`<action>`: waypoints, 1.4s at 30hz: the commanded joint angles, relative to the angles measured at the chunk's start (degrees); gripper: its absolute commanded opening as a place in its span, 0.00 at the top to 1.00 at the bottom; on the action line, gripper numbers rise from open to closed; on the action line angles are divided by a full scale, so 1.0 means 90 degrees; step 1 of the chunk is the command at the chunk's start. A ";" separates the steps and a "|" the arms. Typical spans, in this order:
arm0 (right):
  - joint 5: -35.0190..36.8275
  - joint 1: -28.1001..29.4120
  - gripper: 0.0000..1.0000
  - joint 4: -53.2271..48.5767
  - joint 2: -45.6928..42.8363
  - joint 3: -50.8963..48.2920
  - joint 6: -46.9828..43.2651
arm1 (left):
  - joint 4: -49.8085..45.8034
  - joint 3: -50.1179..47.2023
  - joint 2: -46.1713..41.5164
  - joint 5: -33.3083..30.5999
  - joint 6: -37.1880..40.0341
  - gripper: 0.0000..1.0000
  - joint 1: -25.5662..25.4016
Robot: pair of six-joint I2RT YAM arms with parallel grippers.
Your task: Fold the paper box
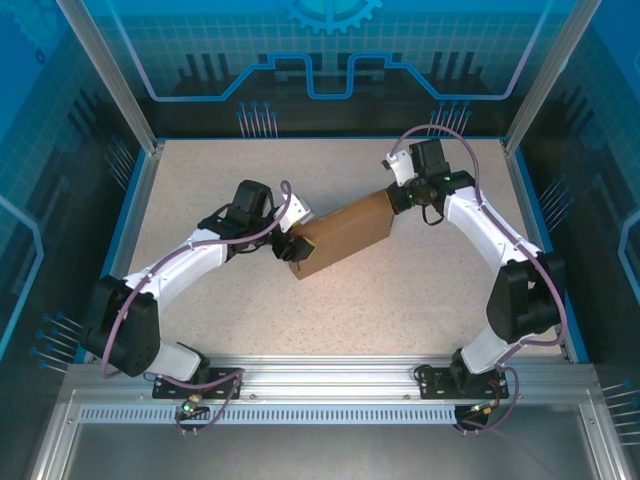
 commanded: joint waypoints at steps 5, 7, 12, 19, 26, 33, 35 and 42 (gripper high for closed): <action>0.0304 0.0049 0.97 -0.0449 -0.0199 -0.0255 0.0288 | 0.0430 -0.0128 -0.0961 -0.0737 -0.1490 0.20 0.0037; 0.0335 0.0059 0.97 -0.0505 -0.0210 -0.0215 0.0288 | 0.0364 -0.0293 -0.1327 -0.1041 -0.1939 0.20 0.0032; 0.0335 0.0088 0.97 -0.0551 -0.0220 -0.0130 0.0272 | -0.0084 -0.0670 -0.2021 -0.2127 -0.2617 0.29 0.0012; 0.0320 0.0154 0.97 -0.0590 -0.0176 -0.0057 0.0258 | -0.0974 -0.0173 -0.1685 -0.2331 -0.2692 0.48 -0.0007; 0.0345 0.0157 0.97 -0.0621 -0.0204 -0.0062 0.0225 | -0.1125 0.0156 -0.1200 -0.2470 -0.2655 0.76 -0.0024; 0.0301 0.0156 0.97 -0.0611 -0.0152 -0.0091 0.0248 | -0.0901 0.0173 -0.1131 -0.2493 -0.2805 0.89 -0.0025; 0.0304 0.0165 0.97 -0.0611 -0.0152 -0.0105 0.0251 | -0.0893 0.0196 -0.1138 -0.2459 -0.2987 0.91 -0.0021; 0.0374 0.0172 0.97 -0.0558 -0.0258 -0.0344 0.0295 | -0.0632 0.0187 -0.1183 -0.1938 -0.4329 0.95 0.0009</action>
